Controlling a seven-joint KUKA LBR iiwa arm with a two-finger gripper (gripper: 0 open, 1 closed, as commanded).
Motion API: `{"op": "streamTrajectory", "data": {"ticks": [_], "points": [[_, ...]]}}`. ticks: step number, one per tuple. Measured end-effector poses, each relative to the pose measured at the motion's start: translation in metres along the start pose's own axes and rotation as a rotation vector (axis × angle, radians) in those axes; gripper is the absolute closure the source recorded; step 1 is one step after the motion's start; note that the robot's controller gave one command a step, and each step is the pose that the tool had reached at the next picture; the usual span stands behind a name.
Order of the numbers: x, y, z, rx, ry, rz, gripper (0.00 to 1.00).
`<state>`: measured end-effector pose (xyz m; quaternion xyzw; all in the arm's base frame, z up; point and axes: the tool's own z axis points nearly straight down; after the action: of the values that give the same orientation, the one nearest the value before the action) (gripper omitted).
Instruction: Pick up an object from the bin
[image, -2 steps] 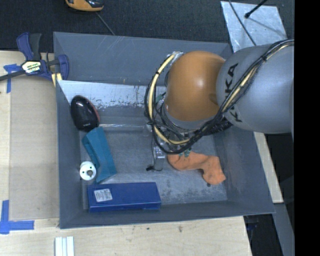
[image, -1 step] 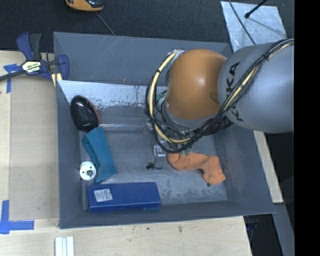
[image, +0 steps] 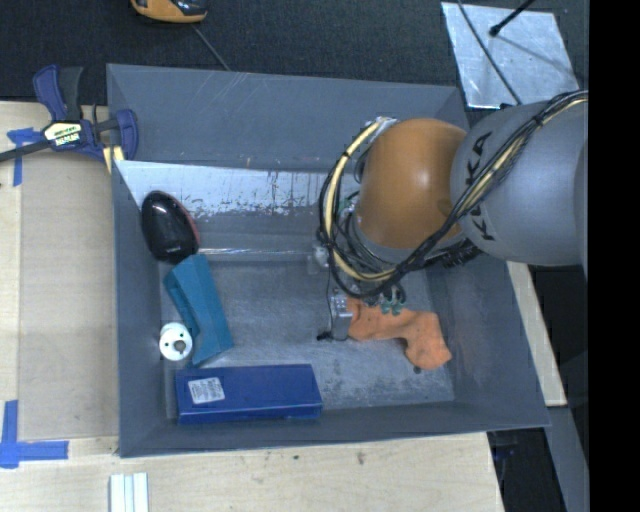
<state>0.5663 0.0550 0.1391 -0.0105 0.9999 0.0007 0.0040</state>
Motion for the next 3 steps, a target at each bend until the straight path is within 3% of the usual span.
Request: {"op": "streamTrajectory", "data": {"ticks": [1, 2, 3], "points": [[0.022, -0.021, 0.017, 0.003, 0.013, 0.063, 0.00], [0.011, -0.055, 0.029, 0.000, 0.004, 0.085, 0.00], [0.012, -0.095, 0.040, 0.002, 0.009, 0.149, 1.00]]}}
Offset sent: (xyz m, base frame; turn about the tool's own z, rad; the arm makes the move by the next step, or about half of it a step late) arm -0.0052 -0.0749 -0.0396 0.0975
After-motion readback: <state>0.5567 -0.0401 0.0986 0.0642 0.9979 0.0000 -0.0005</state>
